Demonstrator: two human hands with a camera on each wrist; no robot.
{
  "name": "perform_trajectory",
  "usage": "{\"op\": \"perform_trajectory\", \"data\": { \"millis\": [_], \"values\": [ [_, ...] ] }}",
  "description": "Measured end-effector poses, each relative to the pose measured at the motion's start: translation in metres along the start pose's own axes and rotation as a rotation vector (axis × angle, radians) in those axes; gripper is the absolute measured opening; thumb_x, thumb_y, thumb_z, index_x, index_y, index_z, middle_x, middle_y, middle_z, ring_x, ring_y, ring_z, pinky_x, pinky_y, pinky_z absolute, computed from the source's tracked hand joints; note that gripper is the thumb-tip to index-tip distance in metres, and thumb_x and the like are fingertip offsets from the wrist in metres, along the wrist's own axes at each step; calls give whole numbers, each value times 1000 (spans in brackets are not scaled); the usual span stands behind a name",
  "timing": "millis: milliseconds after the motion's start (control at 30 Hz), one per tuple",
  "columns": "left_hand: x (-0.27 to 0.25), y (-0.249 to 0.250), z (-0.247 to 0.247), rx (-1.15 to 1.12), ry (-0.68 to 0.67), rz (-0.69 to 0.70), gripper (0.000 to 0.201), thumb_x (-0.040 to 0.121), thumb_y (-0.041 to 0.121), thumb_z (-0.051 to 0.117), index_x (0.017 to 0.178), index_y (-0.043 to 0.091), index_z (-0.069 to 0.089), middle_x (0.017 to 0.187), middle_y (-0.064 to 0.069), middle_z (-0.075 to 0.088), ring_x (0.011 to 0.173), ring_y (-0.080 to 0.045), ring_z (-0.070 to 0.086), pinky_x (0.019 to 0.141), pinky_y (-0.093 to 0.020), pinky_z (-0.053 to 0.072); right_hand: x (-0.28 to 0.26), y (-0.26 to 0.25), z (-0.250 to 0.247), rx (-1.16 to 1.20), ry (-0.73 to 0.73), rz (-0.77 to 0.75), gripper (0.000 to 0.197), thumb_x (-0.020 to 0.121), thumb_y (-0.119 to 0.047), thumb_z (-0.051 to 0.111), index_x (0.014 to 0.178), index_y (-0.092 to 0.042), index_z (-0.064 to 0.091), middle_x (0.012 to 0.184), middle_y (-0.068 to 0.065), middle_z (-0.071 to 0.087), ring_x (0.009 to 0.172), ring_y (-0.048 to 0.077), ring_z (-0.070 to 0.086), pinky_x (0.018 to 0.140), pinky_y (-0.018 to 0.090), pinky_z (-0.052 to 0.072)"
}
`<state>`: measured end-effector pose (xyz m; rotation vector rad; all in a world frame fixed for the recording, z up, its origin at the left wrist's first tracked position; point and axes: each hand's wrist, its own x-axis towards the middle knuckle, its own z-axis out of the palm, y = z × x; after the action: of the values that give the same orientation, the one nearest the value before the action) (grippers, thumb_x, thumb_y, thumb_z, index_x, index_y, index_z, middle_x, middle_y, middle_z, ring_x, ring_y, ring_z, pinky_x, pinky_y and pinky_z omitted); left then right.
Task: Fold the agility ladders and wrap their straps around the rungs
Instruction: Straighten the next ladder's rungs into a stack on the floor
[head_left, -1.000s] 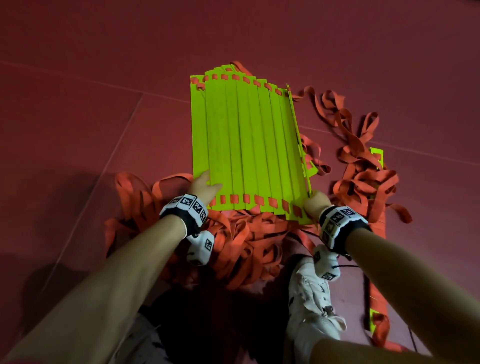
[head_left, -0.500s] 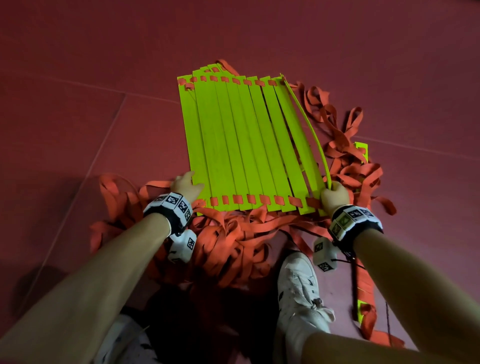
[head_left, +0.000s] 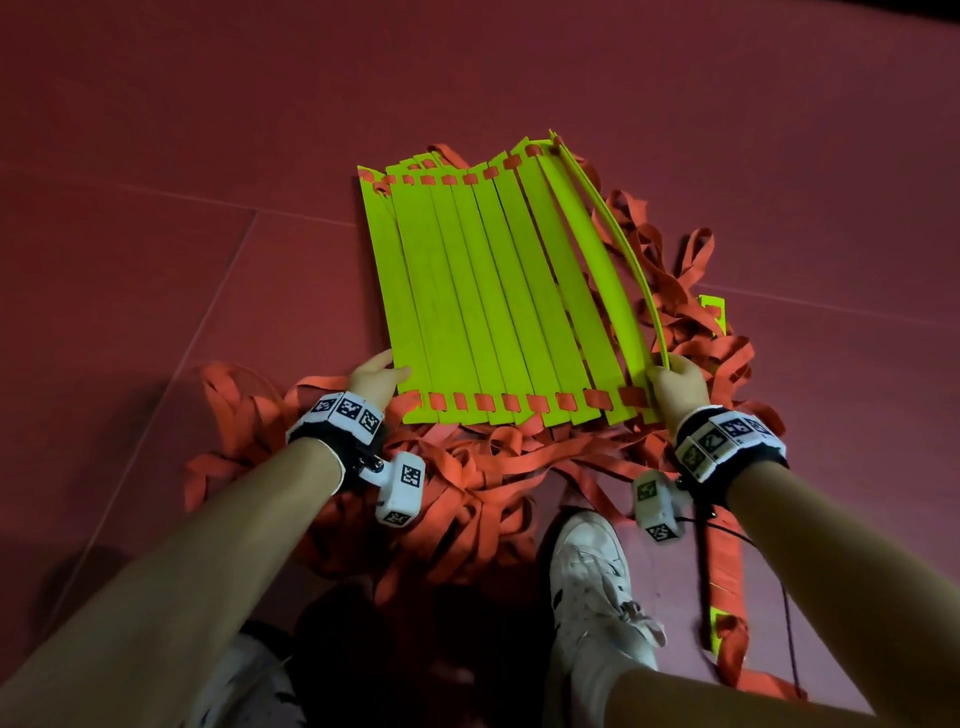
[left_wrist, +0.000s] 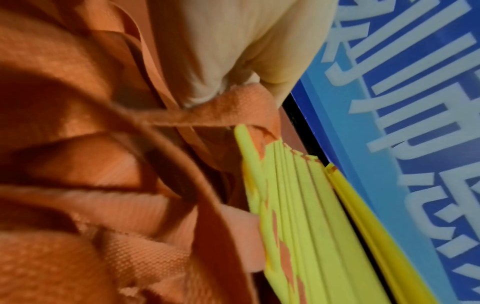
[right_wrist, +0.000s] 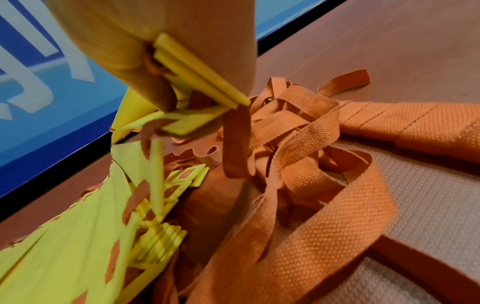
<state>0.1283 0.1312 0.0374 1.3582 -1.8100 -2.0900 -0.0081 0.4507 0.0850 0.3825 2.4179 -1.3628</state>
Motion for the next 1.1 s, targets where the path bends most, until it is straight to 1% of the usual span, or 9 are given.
{"op": "perform_trajectory", "data": {
  "millis": [200, 267, 400, 567, 733, 833, 967, 1033, 1100],
  "values": [
    [-15, 13, -22, -134, -153, -21, 45, 95, -2, 53, 139, 4, 48, 132, -11, 57, 117, -26, 55, 95, -32, 48, 5, 20, 11, -205, -27, 65, 25, 83, -2, 51, 102, -1, 67, 92, 17, 61, 90, 35, 61, 78, 38, 49],
    [-19, 8, -29, -119, -194, -38, 47, 95, -1, 52, 141, 4, 46, 136, -14, 55, 120, -28, 54, 105, -37, 43, -5, 23, 15, -294, -49, 74, 28, 84, -1, 52, 109, 7, 64, 90, 18, 57, 88, 32, 57, 75, 37, 48],
    [-31, 5, -38, -111, -146, -11, 43, 94, -6, 49, 137, -1, 49, 131, -17, 57, 103, -27, 60, 93, -33, 47, -24, 22, 20, -380, -119, 99, 55, 68, -21, 63, 115, 7, 59, 104, 24, 59, 100, 38, 59, 72, 34, 44],
    [-34, 34, -56, -102, -92, 60, 39, 93, -6, 51, 132, -4, 54, 126, -16, 60, 117, -32, 58, 107, -42, 42, -20, 20, 28, -480, -97, 92, 32, 87, -7, 57, 116, 5, 56, 117, 26, 60, 106, 38, 58, 81, 36, 46],
    [-47, 61, -62, -184, -131, 96, 35, 95, -7, 45, 128, -3, 55, 95, -9, 72, 85, -17, 68, 87, -31, 53, -27, -2, 43, -372, -117, 67, 53, 74, -22, 58, 119, 6, 60, 119, 26, 62, 107, 38, 58, 89, 38, 44],
    [-51, 44, -63, -98, -135, 32, 41, 93, -12, 42, 133, -5, 50, 112, -17, 63, 86, -20, 64, 89, -32, 50, -31, -9, 53, -443, -187, 38, 69, 57, -31, 54, 114, 8, 60, 105, 27, 63, 94, 34, 60, 76, 35, 44],
    [-50, 11, -59, 95, -116, -42, 46, 86, -22, 32, 118, -2, 59, 83, -4, 72, 63, -10, 64, 58, -18, 50, -40, -10, 63, -773, -83, -76, 64, 86, -35, 63, 136, -1, 40, 133, 25, 46, 126, 39, 42, 100, 44, 37],
    [-52, -4, -57, 182, -105, -81, 44, 88, -18, 31, 110, 9, 58, 90, -12, 72, 87, -21, 67, 72, -28, 54, -45, -12, 72, -888, -43, -224, 59, 94, -34, 51, 142, -6, 32, 140, 23, 38, 131, 38, 32, 102, 46, 34],
    [-55, -17, -55, 331, -171, -123, 44, 90, -11, 42, 127, 10, 53, 129, -20, 59, 119, -36, 56, 100, -46, 47, -52, -15, 84, -923, -79, -388, 59, 95, -31, 50, 145, -8, 30, 141, 21, 38, 132, 37, 31, 103, 45, 34]
  ]
}}
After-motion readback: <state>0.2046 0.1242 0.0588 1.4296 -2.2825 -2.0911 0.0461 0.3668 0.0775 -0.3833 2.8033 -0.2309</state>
